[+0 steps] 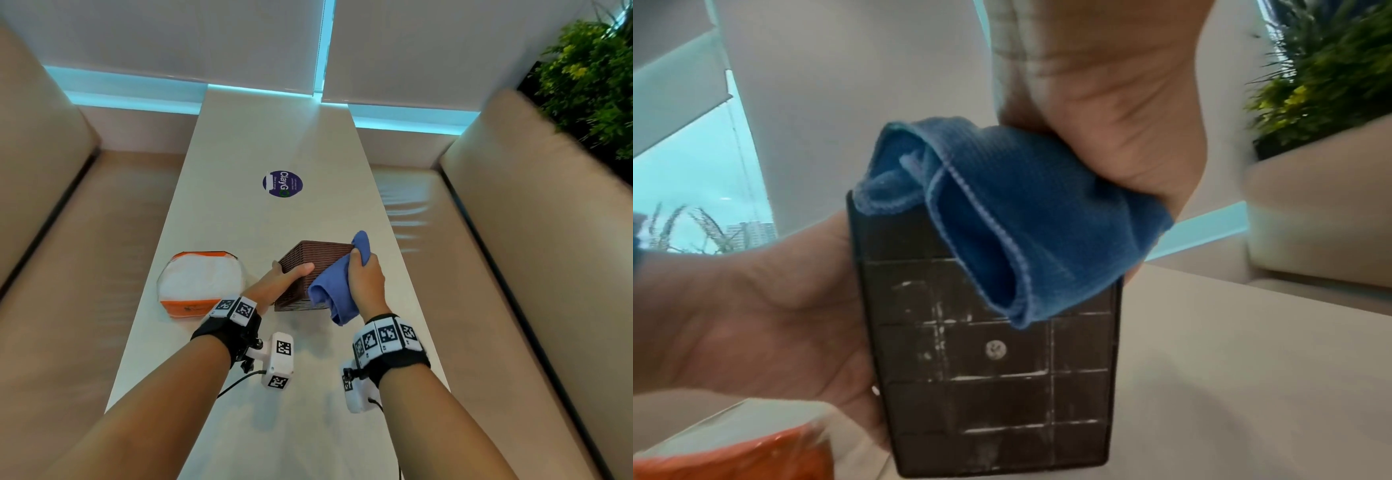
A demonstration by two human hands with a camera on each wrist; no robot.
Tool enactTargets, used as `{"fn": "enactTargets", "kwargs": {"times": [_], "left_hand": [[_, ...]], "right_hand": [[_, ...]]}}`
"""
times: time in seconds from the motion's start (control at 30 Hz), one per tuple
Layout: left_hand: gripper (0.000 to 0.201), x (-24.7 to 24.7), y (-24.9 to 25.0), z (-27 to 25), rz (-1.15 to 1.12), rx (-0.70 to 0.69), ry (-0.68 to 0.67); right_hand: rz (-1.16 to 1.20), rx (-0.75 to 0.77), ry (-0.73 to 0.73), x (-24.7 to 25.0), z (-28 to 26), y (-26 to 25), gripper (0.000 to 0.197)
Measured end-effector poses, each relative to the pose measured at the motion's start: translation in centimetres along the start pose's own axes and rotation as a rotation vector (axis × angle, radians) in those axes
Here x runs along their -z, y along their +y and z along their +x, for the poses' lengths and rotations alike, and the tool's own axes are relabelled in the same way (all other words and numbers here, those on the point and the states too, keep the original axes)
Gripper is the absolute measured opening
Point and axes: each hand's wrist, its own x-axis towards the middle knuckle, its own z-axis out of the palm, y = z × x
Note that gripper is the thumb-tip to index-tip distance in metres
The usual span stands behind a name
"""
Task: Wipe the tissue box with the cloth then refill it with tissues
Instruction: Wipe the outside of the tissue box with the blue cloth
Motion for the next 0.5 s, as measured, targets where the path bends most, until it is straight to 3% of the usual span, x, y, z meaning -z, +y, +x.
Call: {"fn": "enactTargets", "kwargs": {"times": [0.1, 0.23, 0.3, 0.37, 0.47, 0.5], "left_hand": [[0.08, 0.0, 0.2, -0.2, -0.001, 0.002, 0.0], [0.083, 0.1, 0.2, -0.8, 0.064, -0.018, 0.051], [0.097, 0.4, -0.2, -0.8, 0.092, -0.072, 0.142], [0.105, 0.9, -0.5, -0.5, 0.102, -0.104, 0.15], [0.053, 1.3, -0.5, -0.7, 0.079, -0.163, 0.114], [0.045, 1.5, -0.5, -0.7, 0.055, -0.179, 0.118]], "right_hand": [[0.132, -0.153, -0.022, 0.1, 1.2, 0.5, 0.033], [0.244, -0.211, -0.102, 0.8, 1.3, 0.7, 0.036], [0.339, -0.225, -0.153, 1.4, 0.5, 0.8, 0.04], [0.432, -0.268, -0.184, 1.8, 0.2, 1.5, 0.049], [0.558, -0.376, -0.198, 2.3, -0.9, 3.0, 0.062], [0.602, -0.435, -0.217, 2.4, -1.1, 3.2, 0.061]]}}
